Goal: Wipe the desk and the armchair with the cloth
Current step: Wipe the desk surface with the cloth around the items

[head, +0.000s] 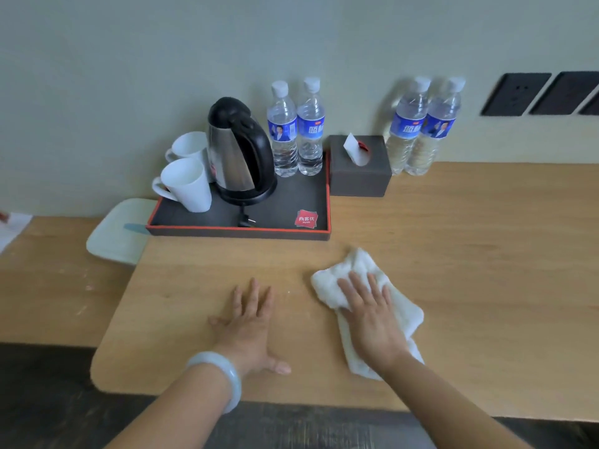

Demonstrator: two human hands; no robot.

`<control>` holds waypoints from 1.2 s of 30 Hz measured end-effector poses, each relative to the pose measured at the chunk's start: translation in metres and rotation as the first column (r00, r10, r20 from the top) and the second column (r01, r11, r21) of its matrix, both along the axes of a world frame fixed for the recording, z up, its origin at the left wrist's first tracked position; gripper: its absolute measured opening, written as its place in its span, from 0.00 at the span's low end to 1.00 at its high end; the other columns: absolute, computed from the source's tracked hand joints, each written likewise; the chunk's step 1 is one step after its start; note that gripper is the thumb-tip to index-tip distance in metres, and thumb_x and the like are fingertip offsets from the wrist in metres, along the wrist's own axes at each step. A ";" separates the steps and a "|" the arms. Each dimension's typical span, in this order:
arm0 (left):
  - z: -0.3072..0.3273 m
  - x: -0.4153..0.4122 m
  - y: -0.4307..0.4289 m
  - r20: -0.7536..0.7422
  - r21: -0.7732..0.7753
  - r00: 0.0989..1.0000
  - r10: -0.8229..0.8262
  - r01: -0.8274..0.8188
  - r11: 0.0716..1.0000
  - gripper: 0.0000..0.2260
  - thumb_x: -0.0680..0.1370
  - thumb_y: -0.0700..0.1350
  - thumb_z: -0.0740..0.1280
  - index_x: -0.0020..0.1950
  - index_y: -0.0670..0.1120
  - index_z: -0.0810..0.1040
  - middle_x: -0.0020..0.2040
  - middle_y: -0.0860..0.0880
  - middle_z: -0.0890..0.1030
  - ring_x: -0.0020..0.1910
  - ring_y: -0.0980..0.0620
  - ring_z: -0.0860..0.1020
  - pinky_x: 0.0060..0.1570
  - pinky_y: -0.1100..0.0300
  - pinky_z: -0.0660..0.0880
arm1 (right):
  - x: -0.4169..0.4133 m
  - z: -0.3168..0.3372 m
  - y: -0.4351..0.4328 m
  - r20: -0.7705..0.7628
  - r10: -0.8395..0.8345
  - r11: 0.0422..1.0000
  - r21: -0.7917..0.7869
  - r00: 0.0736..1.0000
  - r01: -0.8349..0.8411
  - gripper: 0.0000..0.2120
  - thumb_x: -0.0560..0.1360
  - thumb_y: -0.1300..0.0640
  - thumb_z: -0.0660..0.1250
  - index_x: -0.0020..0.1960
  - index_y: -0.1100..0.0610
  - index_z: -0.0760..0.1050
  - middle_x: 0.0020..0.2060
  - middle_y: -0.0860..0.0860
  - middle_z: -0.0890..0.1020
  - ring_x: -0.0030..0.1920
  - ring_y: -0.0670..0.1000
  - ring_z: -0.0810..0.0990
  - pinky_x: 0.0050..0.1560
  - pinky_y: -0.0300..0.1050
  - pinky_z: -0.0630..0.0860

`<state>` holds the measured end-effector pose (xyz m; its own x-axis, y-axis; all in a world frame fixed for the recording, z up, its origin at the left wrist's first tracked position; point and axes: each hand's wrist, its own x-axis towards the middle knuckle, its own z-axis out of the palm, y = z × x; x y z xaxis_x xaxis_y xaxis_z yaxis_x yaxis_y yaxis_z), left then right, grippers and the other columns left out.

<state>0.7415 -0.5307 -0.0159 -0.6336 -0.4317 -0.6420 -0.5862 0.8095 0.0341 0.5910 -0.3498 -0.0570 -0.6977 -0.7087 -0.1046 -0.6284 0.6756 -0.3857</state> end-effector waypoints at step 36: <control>-0.022 0.005 0.050 -0.451 -0.193 0.835 -0.314 0.252 0.948 0.24 0.77 0.54 0.55 0.74 0.58 0.62 0.78 0.49 0.61 0.77 0.40 0.57 0.71 0.31 0.52 | -0.014 -0.008 0.010 -0.181 -0.182 0.981 0.038 0.966 0.192 0.27 0.81 0.46 0.45 0.78 0.54 0.51 0.78 0.51 0.52 0.78 0.50 0.46 0.77 0.52 0.44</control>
